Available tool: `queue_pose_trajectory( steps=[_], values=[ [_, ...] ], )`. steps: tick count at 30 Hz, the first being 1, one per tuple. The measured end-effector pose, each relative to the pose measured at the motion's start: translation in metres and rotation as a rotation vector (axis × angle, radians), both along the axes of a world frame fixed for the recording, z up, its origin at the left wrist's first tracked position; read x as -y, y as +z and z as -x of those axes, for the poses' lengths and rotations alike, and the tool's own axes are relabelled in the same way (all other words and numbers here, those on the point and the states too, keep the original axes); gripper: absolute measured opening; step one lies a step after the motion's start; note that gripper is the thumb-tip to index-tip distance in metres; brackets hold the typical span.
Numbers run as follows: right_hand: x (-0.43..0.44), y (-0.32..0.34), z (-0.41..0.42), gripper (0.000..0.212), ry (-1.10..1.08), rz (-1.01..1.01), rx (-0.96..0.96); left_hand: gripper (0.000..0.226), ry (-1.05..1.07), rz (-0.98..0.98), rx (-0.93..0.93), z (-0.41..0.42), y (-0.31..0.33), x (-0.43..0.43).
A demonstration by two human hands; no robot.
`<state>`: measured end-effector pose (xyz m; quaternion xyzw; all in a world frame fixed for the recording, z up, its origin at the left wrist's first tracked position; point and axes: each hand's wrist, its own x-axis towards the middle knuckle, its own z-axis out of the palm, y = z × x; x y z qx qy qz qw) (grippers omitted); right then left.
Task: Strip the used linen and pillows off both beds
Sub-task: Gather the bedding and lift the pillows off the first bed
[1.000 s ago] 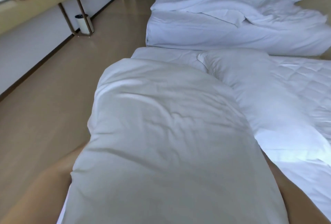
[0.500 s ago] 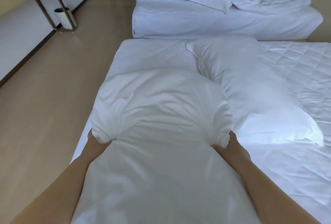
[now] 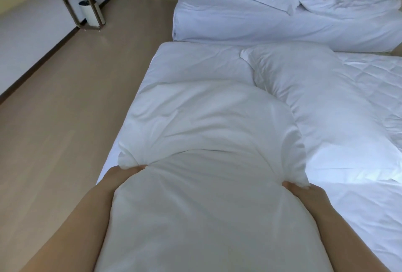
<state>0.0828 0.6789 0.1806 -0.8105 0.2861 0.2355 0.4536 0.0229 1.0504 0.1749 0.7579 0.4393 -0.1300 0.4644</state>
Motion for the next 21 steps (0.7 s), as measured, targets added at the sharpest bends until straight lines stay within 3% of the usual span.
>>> queue_pose_trajectory(
  steps=[3,7,9,16,21],
  values=[
    [0.002,0.005,0.014,0.024,-0.082,-0.011,0.124,0.038,0.046,0.060,0.058,0.009,0.016,0.011],
    [0.011,0.025,0.035,0.044,-0.142,-0.056,0.277,0.022,0.106,0.075,0.184,0.036,0.056,0.040],
    [0.020,0.037,0.048,0.044,-0.179,-0.104,0.332,0.021,0.119,0.016,0.238,0.051,0.078,0.061],
    [0.109,0.091,0.116,0.039,-0.232,-0.236,0.562,0.031,0.146,-0.107,0.404,0.106,0.133,0.147],
    [0.223,0.129,0.175,0.038,-0.289,-0.204,0.718,0.057,0.057,-0.154,0.427,0.131,0.110,0.215]
  ],
)
